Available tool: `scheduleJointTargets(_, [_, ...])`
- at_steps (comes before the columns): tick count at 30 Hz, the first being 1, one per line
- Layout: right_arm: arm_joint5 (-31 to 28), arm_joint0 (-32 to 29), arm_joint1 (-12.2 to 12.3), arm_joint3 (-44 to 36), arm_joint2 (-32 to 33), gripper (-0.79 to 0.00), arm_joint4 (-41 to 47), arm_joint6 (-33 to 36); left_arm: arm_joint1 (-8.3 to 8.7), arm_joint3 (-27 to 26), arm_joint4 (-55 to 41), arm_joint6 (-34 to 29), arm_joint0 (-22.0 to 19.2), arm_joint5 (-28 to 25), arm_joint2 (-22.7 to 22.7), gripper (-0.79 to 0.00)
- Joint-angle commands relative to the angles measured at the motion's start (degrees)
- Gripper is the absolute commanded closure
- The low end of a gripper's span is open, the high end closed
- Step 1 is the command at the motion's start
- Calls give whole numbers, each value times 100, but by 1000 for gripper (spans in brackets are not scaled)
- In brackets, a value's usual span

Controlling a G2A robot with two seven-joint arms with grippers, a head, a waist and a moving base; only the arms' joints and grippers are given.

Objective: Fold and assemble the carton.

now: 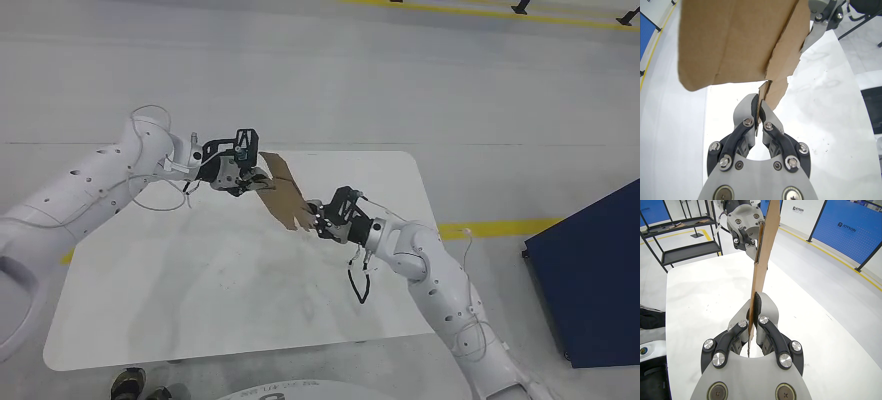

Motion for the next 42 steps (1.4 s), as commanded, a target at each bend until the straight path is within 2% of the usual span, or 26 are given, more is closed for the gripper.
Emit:
scheduleJointTargets(1, [41,-9,1,-14,10,0,10,-50,8,-16,-17,31,-9,0,56,0])
scheduleJointTargets(2, [78,-21,-2,-23,20,0,39,-125,12,-19,-36,49,-16,0,81,0])
scheduleJointTargets(3, [102,-35,-3,-25,28,-62,62,-192,15,-18,-50,60,-27,0,105,0])
scheduleJointTargets(4, [123,-45,-4,-25,40,-342,75,-251,18,-21,-68,76,-33,0,107,0])
scheduleJointTargets(5, [161,-54,-5,-20,58,-785,100,-316,22,-14,-94,104,-41,0,107,0])
scheduleJointTargets(8, [447,-75,-22,34,130,-785,326,-513,30,121,-176,142,-93,0,48,0])
scheduleJointTargets(11, [841,-158,-59,9,234,-785,721,-993,18,225,-195,83,-85,285,-96,0])
scheduleJointTargets(17, [635,-369,-94,-45,320,-785,1383,-1709,-8,206,-309,-18,17,368,-295,0])
scheduleJointTargets(25, [835,288,-204,390,-149,-785,1705,-1536,-42,191,-344,-125,103,180,-509,0])
scheduleJointTargets(28, [655,476,-238,541,-310,-785,1949,-1449,-41,208,-322,-129,132,150,-595,0])
scheduleJointTargets(31, [553,607,-262,594,-533,-785,1826,-1170,-44,258,-449,-121,180,66,-708,0])
scheduleJointTargets(42, [477,799,-317,682,-936,-785,1490,-758,-94,314,-2120,-777,330,0,-793,0])
